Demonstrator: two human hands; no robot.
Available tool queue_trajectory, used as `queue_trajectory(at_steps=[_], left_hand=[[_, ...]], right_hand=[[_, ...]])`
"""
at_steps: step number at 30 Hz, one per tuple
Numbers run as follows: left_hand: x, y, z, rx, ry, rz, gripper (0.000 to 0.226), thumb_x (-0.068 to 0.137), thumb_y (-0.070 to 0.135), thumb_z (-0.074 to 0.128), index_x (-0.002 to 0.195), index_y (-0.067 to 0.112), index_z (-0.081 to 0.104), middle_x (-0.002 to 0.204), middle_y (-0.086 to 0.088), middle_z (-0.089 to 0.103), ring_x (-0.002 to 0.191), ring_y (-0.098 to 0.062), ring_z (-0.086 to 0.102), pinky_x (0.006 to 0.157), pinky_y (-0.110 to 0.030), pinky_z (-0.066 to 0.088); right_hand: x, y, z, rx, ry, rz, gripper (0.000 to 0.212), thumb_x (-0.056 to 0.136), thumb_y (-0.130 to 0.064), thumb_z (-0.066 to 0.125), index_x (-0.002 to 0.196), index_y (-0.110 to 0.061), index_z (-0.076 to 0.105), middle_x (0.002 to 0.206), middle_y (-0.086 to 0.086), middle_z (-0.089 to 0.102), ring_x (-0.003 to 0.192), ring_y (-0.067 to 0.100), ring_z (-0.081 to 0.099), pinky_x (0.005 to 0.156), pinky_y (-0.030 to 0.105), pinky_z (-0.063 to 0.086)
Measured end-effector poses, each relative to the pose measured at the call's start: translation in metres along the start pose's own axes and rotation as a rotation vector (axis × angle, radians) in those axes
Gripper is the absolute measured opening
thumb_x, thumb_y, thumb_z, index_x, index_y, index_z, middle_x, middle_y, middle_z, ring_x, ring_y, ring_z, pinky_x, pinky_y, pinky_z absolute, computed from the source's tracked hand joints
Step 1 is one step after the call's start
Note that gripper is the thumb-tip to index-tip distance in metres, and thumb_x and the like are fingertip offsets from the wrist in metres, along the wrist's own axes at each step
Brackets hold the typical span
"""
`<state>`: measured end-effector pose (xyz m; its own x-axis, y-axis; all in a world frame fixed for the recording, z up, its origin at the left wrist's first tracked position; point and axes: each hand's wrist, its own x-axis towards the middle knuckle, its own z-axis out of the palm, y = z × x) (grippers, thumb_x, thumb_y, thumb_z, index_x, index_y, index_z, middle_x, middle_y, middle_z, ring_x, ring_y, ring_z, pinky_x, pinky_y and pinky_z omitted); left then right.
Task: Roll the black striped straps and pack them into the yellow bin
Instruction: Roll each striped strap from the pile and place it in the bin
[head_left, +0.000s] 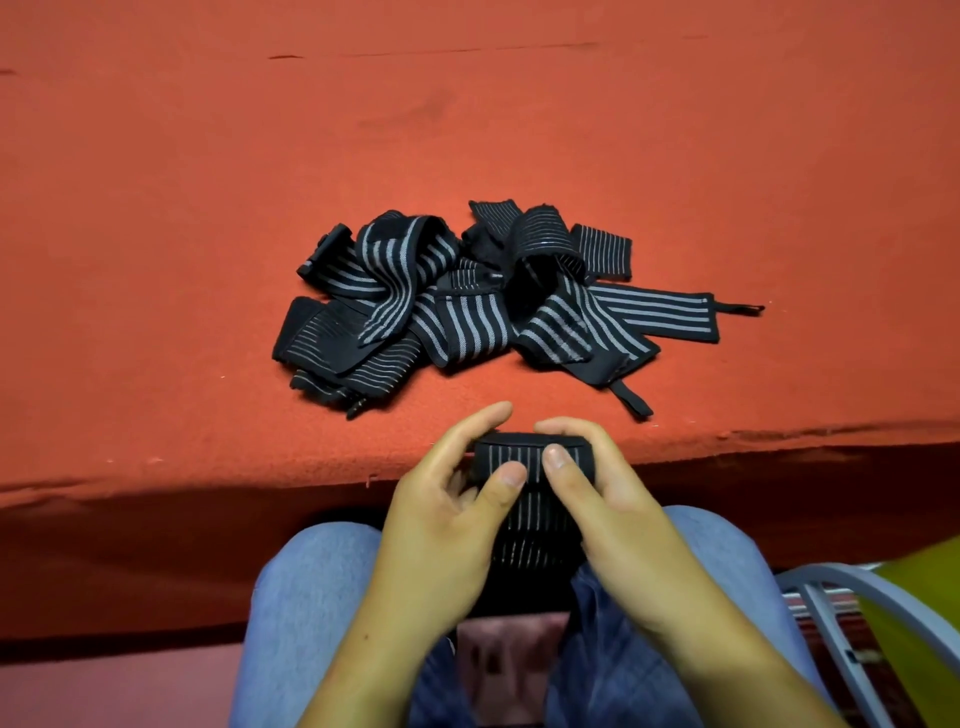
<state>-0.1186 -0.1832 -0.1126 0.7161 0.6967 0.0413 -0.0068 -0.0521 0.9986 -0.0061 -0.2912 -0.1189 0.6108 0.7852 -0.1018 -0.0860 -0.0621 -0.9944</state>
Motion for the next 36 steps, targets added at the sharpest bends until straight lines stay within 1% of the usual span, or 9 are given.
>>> queue_trajectory(at_steps=[6, 9, 12, 19, 23, 26, 29, 31, 36], left_hand=[[-0.002, -0.001, -0.003, -0.049, 0.034, 0.024, 0.041, 0.088, -0.008, 0.071, 0.112, 0.025, 0.074, 0.106, 0.003, 0.078, 0.094, -0.007, 0.073, 0.081, -0.018, 0.055], [0.0, -0.001, -0.004, -0.02, 0.026, 0.06, 0.04, 0.085, -0.014, 0.071, 0.103, 0.021, 0.075, 0.108, 0.003, 0.077, 0.1, -0.007, 0.072, 0.084, -0.016, 0.054], [-0.001, 0.001, -0.007, -0.042, -0.03, 0.036, 0.038, 0.086, -0.014, 0.07, 0.107, 0.017, 0.073, 0.112, 0.005, 0.076, 0.103, -0.005, 0.071, 0.086, -0.016, 0.054], [0.004, 0.005, -0.012, 0.083, -0.063, -0.004, 0.024, 0.091, 0.04, 0.069, 0.114, 0.034, 0.072, 0.113, 0.012, 0.074, 0.1, 0.0, 0.069, 0.086, -0.015, 0.05], [0.003, 0.003, -0.011, 0.079, -0.032, 0.004, 0.015, 0.095, 0.023, 0.071, 0.106, 0.032, 0.074, 0.104, 0.01, 0.077, 0.091, -0.003, 0.07, 0.082, -0.019, 0.052], [0.001, 0.003, -0.011, 0.023, -0.028, 0.004, 0.025, 0.093, 0.003, 0.069, 0.109, 0.022, 0.074, 0.105, 0.007, 0.077, 0.091, -0.003, 0.071, 0.08, -0.017, 0.053], [0.001, 0.001, -0.009, -0.007, -0.036, 0.024, 0.03, 0.091, -0.008, 0.067, 0.109, 0.015, 0.073, 0.114, 0.008, 0.075, 0.107, -0.002, 0.07, 0.087, -0.014, 0.052], [0.0, 0.0, -0.008, -0.001, -0.044, 0.05, 0.034, 0.089, -0.013, 0.067, 0.108, 0.014, 0.073, 0.12, 0.008, 0.073, 0.116, -0.004, 0.067, 0.091, -0.014, 0.051], [0.002, -0.002, -0.01, -0.063, -0.071, -0.034, 0.034, 0.094, 0.013, 0.074, 0.125, 0.025, 0.066, 0.117, 0.007, 0.075, 0.106, -0.009, 0.072, 0.087, -0.02, 0.055]], right_hand=[[0.003, 0.0, -0.001, 0.016, -0.013, -0.027, 0.026, 0.094, -0.055, 0.063, 0.108, -0.033, 0.066, 0.097, -0.002, 0.075, 0.089, 0.011, 0.069, 0.087, 0.04, 0.056], [0.004, 0.0, 0.0, 0.006, -0.03, -0.026, 0.031, 0.09, -0.063, 0.062, 0.108, -0.038, 0.064, 0.095, -0.004, 0.073, 0.09, 0.012, 0.068, 0.09, 0.047, 0.055], [0.004, 0.001, -0.002, -0.006, -0.031, -0.065, 0.022, 0.092, -0.047, 0.061, 0.111, -0.035, 0.063, 0.098, 0.0, 0.072, 0.09, 0.014, 0.066, 0.09, 0.053, 0.054], [0.002, 0.002, -0.005, -0.061, -0.083, -0.106, 0.026, 0.097, -0.034, 0.061, 0.122, -0.029, 0.058, 0.1, -0.004, 0.07, 0.09, 0.013, 0.065, 0.087, 0.048, 0.055], [0.003, 0.004, -0.005, -0.031, -0.096, -0.091, 0.019, 0.103, -0.022, 0.063, 0.12, -0.028, 0.061, 0.102, -0.005, 0.07, 0.095, 0.012, 0.065, 0.089, 0.039, 0.056], [0.002, 0.003, -0.003, 0.028, -0.067, -0.017, 0.023, 0.096, -0.038, 0.065, 0.118, -0.031, 0.063, 0.095, -0.008, 0.073, 0.09, 0.005, 0.067, 0.082, 0.025, 0.054], [0.002, 0.002, -0.003, 0.038, -0.025, -0.005, 0.024, 0.096, -0.048, 0.066, 0.113, -0.031, 0.067, 0.099, -0.001, 0.075, 0.092, 0.01, 0.069, 0.085, 0.031, 0.056], [0.003, 0.001, -0.004, 0.037, -0.013, -0.034, 0.019, 0.097, -0.036, 0.064, 0.113, -0.025, 0.067, 0.1, -0.003, 0.075, 0.093, 0.009, 0.068, 0.084, 0.026, 0.056], [0.002, -0.001, -0.006, 0.024, -0.066, -0.048, 0.018, 0.103, -0.009, 0.057, 0.118, -0.018, 0.061, 0.099, -0.01, 0.074, 0.091, 0.003, 0.067, 0.08, 0.019, 0.053]])
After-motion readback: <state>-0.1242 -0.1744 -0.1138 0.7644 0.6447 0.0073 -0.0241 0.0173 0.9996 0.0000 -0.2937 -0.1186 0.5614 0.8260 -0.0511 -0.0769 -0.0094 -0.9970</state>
